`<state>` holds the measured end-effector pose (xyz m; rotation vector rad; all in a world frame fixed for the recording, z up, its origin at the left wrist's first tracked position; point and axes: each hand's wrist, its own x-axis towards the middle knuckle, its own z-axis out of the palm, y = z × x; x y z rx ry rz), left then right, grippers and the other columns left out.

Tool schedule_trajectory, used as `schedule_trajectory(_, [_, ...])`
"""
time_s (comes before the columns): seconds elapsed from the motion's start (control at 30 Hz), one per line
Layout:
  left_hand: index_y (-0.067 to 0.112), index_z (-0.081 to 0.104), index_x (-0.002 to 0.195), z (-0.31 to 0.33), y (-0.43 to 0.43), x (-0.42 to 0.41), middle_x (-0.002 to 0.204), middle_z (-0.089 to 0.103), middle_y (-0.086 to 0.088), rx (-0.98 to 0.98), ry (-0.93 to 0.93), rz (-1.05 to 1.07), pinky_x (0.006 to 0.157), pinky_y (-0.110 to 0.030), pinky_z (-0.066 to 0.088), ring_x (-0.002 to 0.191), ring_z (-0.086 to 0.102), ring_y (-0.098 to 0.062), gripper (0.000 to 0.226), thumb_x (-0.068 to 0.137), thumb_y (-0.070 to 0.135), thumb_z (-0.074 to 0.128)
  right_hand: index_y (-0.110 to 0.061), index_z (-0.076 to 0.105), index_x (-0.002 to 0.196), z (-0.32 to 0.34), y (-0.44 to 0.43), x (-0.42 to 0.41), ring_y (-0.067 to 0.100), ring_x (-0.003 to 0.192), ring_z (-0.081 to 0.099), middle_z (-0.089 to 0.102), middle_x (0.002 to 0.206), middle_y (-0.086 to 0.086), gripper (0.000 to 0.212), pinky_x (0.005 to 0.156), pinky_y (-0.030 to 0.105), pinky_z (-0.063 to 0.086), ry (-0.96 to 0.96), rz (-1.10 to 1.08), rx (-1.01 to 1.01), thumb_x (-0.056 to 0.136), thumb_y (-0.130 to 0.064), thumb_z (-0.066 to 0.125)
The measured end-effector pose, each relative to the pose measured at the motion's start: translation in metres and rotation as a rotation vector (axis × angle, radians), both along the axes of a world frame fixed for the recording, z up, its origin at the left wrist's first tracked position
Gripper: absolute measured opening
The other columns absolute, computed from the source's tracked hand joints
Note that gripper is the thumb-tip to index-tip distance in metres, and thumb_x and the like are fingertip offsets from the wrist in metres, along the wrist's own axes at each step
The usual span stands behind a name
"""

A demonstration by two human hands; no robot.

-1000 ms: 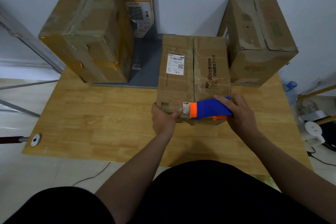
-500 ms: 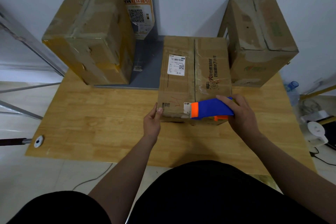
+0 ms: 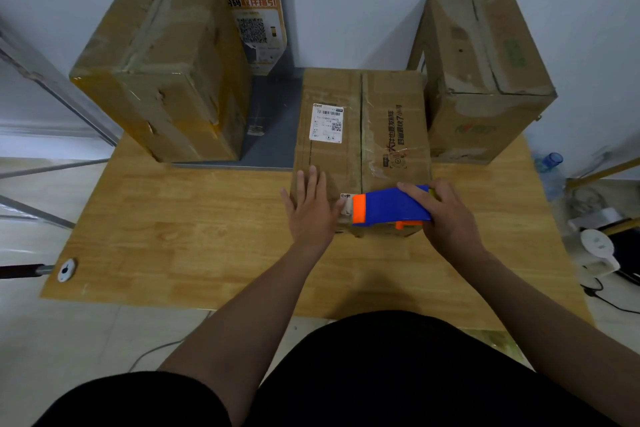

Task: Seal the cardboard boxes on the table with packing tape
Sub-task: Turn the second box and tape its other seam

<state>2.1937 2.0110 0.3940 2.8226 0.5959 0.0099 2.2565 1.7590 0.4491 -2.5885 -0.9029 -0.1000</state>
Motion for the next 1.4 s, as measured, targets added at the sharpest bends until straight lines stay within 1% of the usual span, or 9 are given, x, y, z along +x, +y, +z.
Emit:
schedule_trajectory(0.2, [0.026,0.009,0.165,-0.006,0.004,-0.003,0.172,-0.006,0.003,0.046,0.03,-0.013,0.122,-0.058,-0.013,0.157,-0.016,-0.021,0.082,0.096,0.071,0.005,-0.039,0.036,0.152,0.005,-0.012,0.0,0.026,0.11,0.053,0.045,0.124,0.007,0.077,0.059,0.037,0.056,-0.026,0.081,-0.062,0.086,-0.022,0.071])
schedule_trajectory(0.37, [0.026,0.01,0.164,-0.008,0.003,-0.005,0.172,-0.003,0.004,0.079,0.007,-0.027,0.123,-0.057,-0.011,0.157,-0.013,-0.021,0.097,0.087,0.078,-0.018,-0.038,0.034,0.152,0.011,-0.023,0.0,0.026,0.11,0.054,0.046,0.124,0.008,0.082,0.055,0.035,0.055,-0.065,0.16,-0.052,0.082,-0.018,0.073])
schedule_trajectory(0.7, [0.028,0.018,0.163,-0.011,0.003,-0.005,0.172,0.003,0.007,0.099,-0.022,-0.014,0.123,-0.06,-0.008,0.158,-0.009,-0.021,0.088,0.094,0.079,0.003,-0.036,0.036,0.15,0.006,-0.091,0.032,0.03,0.096,0.058,0.05,0.117,0.014,0.091,0.05,0.032,0.049,-0.061,0.096,-0.059,0.076,-0.003,0.08])
schedule_trajectory(0.9, [0.029,0.016,0.163,-0.01,0.0,-0.004,0.172,0.0,0.009,0.086,0.003,0.018,0.122,-0.063,-0.011,0.157,-0.014,-0.02,0.087,0.092,0.079,0.006,-0.04,0.033,0.15,-0.001,-0.094,0.035,0.03,0.1,0.055,0.047,0.119,0.013,0.091,0.051,0.033,0.051,-0.058,0.076,-0.118,0.079,-0.009,0.08])
schedule_trajectory(1.07, [0.029,0.01,0.164,-0.005,-0.007,0.001,0.172,-0.002,0.007,0.102,0.065,0.058,0.117,-0.07,-0.012,0.157,-0.016,-0.023,0.083,0.095,0.076,0.009,-0.039,0.031,0.152,-0.008,-0.095,0.037,0.026,0.094,0.053,0.044,0.116,0.013,0.092,0.056,0.034,0.053,-0.063,0.059,-0.134,0.08,-0.012,0.081])
schedule_trajectory(1.13, [0.025,0.006,0.164,-0.004,-0.015,0.003,0.173,-0.003,0.0,0.11,0.084,0.111,0.111,-0.072,-0.015,0.157,-0.014,-0.027,0.08,0.099,0.071,0.018,-0.038,0.031,0.153,-0.01,-0.095,0.036,0.025,0.091,0.052,0.043,0.114,0.012,0.092,0.056,0.034,0.052,-0.066,0.058,-0.133,0.08,-0.01,0.08])
schedule_trajectory(1.2, [0.02,0.013,0.163,-0.006,-0.028,0.005,0.172,0.003,-0.009,0.111,0.008,0.118,0.113,-0.074,-0.01,0.158,-0.005,-0.03,0.07,0.106,0.056,0.031,-0.035,0.032,0.153,-0.011,-0.096,0.037,0.024,0.089,0.052,0.043,0.112,0.012,0.092,0.058,0.032,0.05,-0.076,0.066,-0.13,0.079,-0.009,0.081])
schedule_trajectory(1.3, [0.018,0.029,0.158,-0.01,-0.052,0.015,0.17,0.018,-0.011,0.154,-0.144,-0.033,0.121,-0.069,0.005,0.158,0.01,-0.027,0.055,0.106,0.033,0.037,-0.033,0.033,0.152,-0.012,-0.099,0.037,0.024,0.089,0.051,0.044,0.111,0.013,0.094,0.062,0.03,0.048,-0.09,0.074,-0.137,0.076,-0.007,0.082])
schedule_trajectory(1.4, [0.019,0.032,0.157,-0.009,-0.075,0.033,0.168,0.025,-0.009,0.109,-0.151,-0.142,0.124,-0.064,0.006,0.158,0.013,-0.025,0.056,0.104,0.022,0.049,-0.033,0.032,0.153,-0.013,-0.101,0.037,0.023,0.087,0.05,0.043,0.11,0.011,0.094,0.06,0.032,0.05,-0.087,0.058,-0.144,0.078,-0.006,0.081])
